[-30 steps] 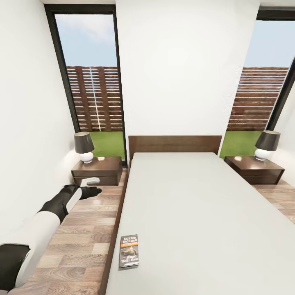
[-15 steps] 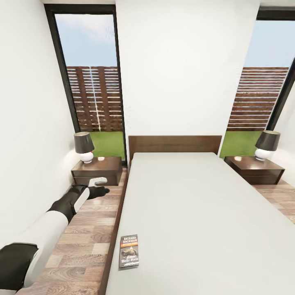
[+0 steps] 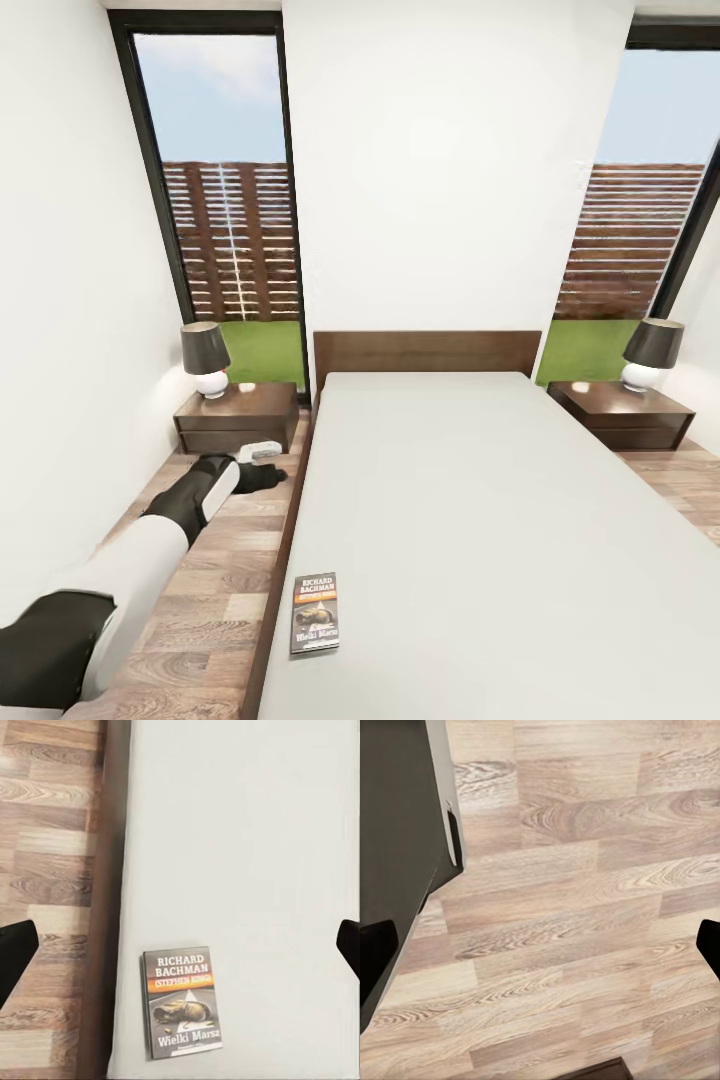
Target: In the bedroom, move the book from the bed onto either nightstand, and place the two sandals side by side next to the bed.
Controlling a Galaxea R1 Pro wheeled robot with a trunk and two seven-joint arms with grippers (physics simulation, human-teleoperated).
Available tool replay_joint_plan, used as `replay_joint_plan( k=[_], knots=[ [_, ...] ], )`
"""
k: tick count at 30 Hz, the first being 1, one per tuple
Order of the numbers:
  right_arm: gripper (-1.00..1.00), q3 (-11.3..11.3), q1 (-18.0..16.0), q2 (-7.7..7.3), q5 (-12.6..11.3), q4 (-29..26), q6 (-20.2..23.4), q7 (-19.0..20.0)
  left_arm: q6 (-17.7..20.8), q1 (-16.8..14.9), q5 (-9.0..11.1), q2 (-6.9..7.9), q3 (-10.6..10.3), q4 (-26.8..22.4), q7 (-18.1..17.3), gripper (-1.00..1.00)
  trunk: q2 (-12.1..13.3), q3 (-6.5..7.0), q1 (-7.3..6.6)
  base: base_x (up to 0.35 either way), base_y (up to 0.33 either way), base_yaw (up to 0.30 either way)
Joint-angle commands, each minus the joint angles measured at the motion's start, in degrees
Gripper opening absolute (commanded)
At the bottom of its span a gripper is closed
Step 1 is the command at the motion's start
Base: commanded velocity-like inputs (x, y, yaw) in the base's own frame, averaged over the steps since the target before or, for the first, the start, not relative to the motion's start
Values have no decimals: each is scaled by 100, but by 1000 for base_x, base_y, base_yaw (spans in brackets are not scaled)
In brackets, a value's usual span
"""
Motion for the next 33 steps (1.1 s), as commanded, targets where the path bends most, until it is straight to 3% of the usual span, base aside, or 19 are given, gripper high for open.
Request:
replay_joint_plan(
  k=[1, 12, 21, 33],
  knots=[
    [100, -6, 1, 6, -24, 11, -41, -4, 36, -5, 8, -40, -30, 43, -1, 100, -12, -12, 4, 0, 0, 0],
    [100, -6, 22, 9, -26, 11, -38, -6, 28, -6, 40, -226, -18, 389, -17, 100, -12, -12, 4, 0, 0, 0],
    [100, -7, 30, 36, -27, 11, -33, -12, -148, -6, 26, -461, -16, 567, 14, 100, -12, -12, 4, 0, 0, 0],
    [100, -2, 31, 53, -27, 11, -31, -13, -174, -6, 46, -539, -11, 603, -21, 100, -12, -12, 4, 0, 0, 0]
  ],
)
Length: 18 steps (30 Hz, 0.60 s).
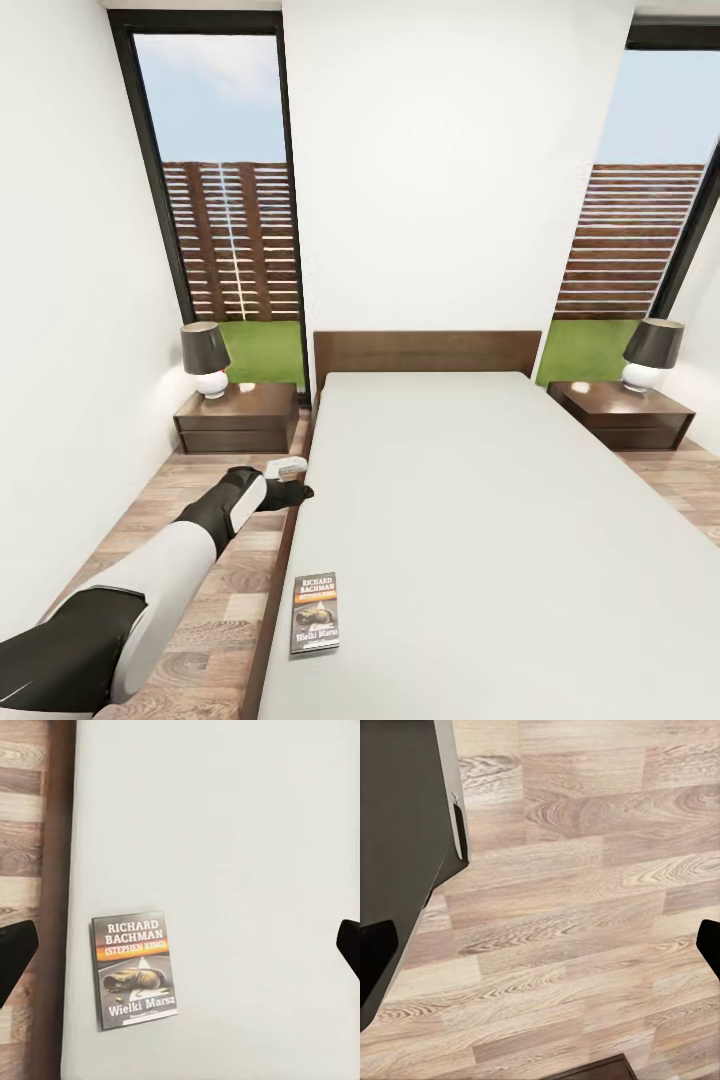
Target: In the bedroom, move the book from the bed onto either nightstand, and place the two sandals side by side next to the bed.
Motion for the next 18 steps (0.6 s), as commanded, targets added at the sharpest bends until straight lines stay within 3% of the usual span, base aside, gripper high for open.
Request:
replay_joint_plan(
  k=[1, 18],
  knots=[
    [100, -6, -5, 0, -24, 11, -40, -3, 18, -4, 16, 1, -28, -3, -6, 100, -12, -12, 4, 0, 0, 0],
    [100, -18, -5, 18, -24, 13, 19, -5, 35, -4, 30, -39, -26, 4, -13, 100, -12, -12, 4, 0, 0, 0]
  ],
)
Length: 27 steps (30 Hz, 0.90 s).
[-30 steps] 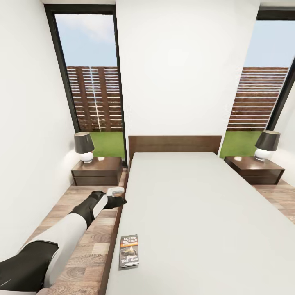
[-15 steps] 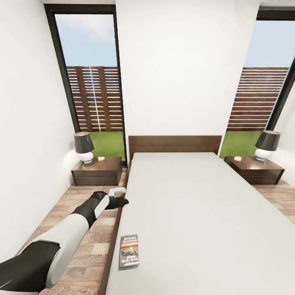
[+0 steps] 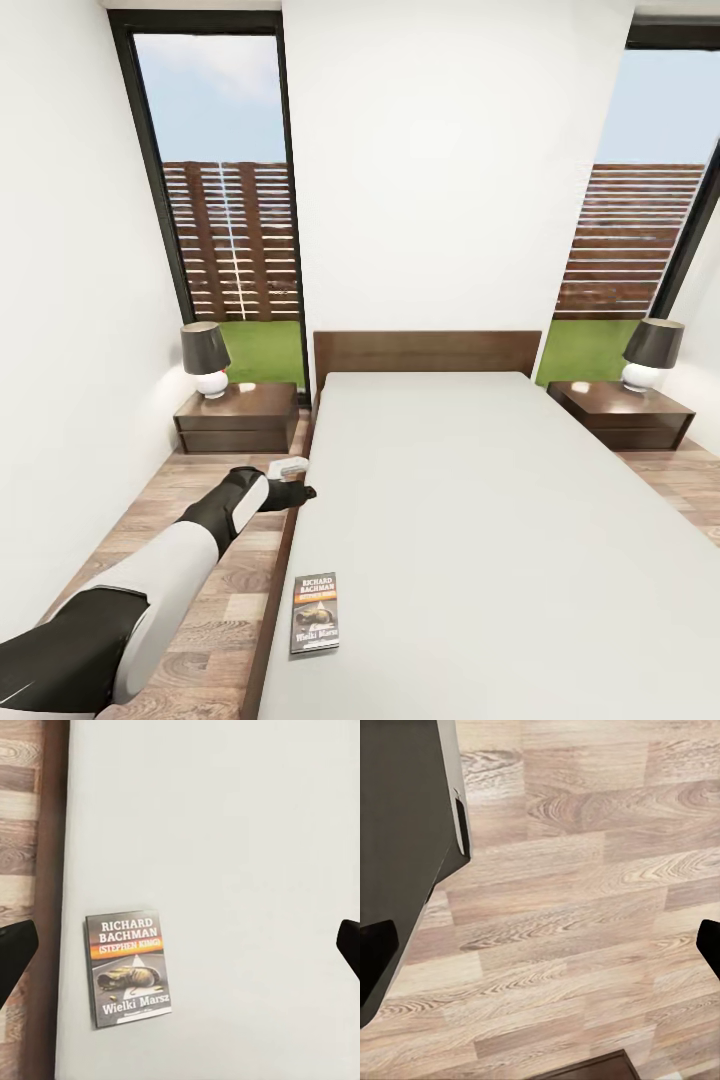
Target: In the bedroom, move the book from the bed onto either nightstand, and place the two sandals side by side next to the bed.
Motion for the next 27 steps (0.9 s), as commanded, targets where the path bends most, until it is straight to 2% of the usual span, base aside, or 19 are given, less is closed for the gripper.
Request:
replay_joint_plan(
  k=[1, 27],
  knots=[
    [100, -9, -5, 2, -26, 13, -40, -3, 22, -4, 11, 2, -29, -5, -5, 100, -12, -12, 4, 0, 0, 0],
    [100, -8, 27, 11, -21, 18, -33, 23, 24, -4, 12, -3, -28, -5, -5, 100, -12, -12, 4, 0, 0, 0]
  ],
)
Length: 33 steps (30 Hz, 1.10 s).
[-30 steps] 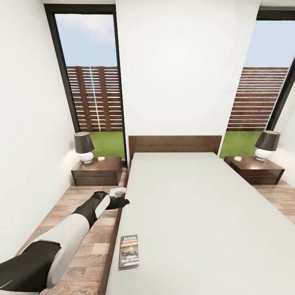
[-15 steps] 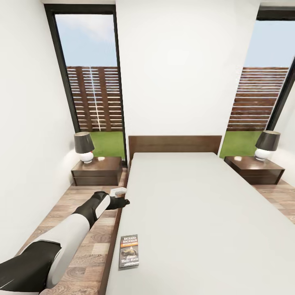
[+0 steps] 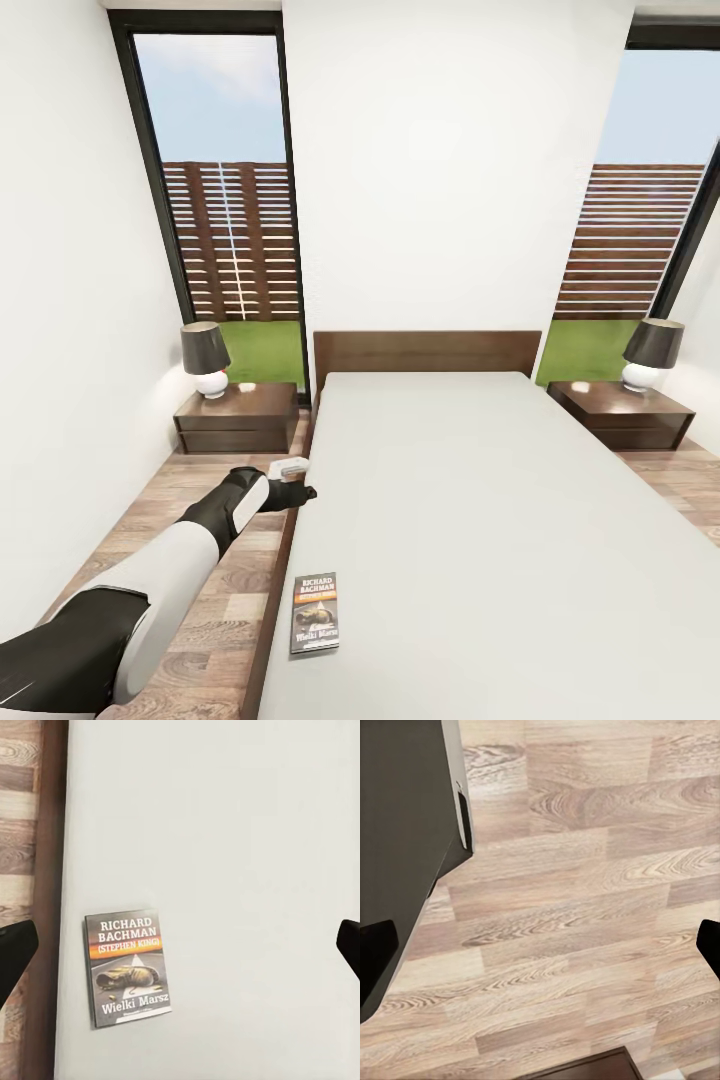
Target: In the bedroom, move the book from the bed onto either nightstand, and place the two sandals side by side next to the bed.
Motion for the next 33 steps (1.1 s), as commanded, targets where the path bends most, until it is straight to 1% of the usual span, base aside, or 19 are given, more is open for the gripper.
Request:
replay_joint_plan(
  k=[1, 33],
  knots=[
    [100, -7, -4, 2, -23, 11, -41, -3, 19, -4, 11, 4, -29, -5, -5, 100, -12, -12, 4, 0, 0, 0],
    [100, -9, -1, -7, -11, 7, -46, 4, 21, -4, 11, 12, -29, -6, -5, 100, -12, -12, 4, 0, 0, 0]
  ],
)
